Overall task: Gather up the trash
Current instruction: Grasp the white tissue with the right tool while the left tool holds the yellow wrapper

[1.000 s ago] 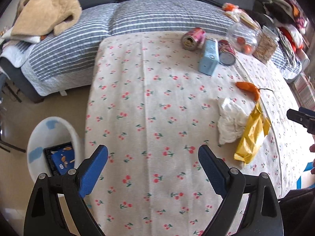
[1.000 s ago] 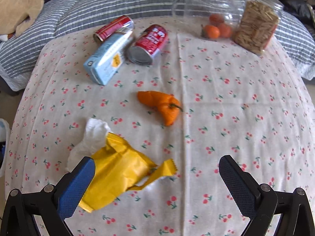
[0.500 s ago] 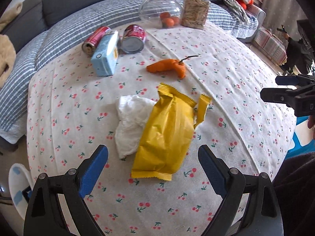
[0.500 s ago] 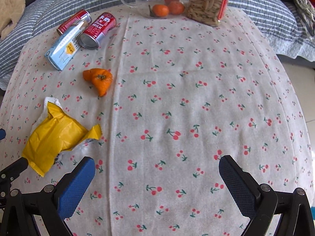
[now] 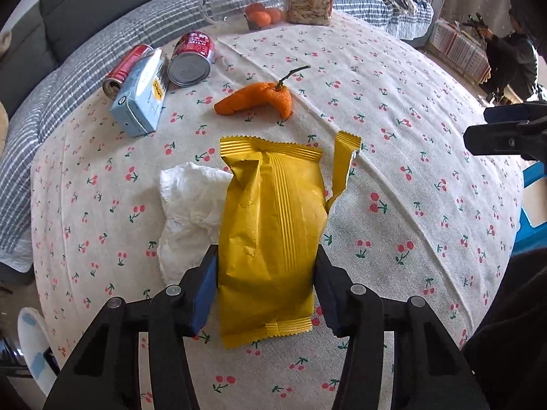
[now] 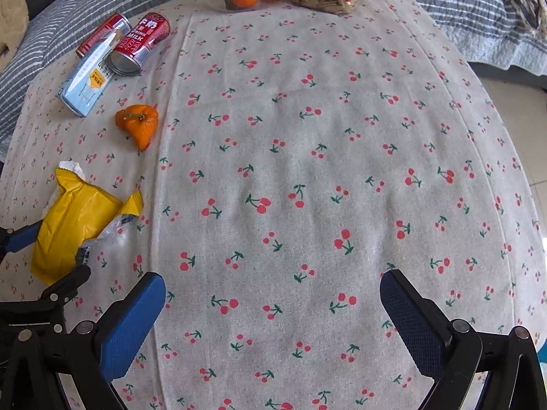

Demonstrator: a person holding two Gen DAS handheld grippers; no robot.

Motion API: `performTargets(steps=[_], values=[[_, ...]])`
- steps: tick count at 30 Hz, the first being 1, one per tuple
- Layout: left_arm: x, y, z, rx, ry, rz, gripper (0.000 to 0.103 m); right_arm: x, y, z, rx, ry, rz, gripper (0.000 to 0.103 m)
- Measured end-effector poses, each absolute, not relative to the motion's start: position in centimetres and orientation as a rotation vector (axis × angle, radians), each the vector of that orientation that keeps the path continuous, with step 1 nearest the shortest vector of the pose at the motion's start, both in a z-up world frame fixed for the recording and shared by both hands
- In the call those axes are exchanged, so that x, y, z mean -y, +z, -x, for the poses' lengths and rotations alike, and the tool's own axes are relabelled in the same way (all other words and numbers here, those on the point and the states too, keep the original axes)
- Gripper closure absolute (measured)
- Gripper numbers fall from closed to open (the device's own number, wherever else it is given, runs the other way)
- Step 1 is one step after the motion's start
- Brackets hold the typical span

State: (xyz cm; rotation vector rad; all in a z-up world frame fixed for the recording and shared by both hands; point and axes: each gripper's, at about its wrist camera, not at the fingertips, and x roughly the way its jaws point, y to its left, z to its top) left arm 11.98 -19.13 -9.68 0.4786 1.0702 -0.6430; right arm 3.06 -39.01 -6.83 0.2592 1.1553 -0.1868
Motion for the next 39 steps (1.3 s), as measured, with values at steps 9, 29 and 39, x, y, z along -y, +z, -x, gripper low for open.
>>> performTargets(steps=[9, 29, 39], values=[[15.1, -5.8, -12.1, -1.021, -0.649, -0.301, 0.055, 37.2, -6.7, -4.1, -1.159, -0.157, -0.258, 0.000], [1.4, -5.1, -16.3, -1.091, -0.340, -0.105, 0.055, 25.7, -9.4, -11.6, -1.227, 0.117, -0.173, 0.005], [-0.3, -5.7, -17.2, -1.118, -0.306, -0.071, 0.055, 21.9, -11.9, -14.7, -1.247, 0.145, 0.064, 0.026]])
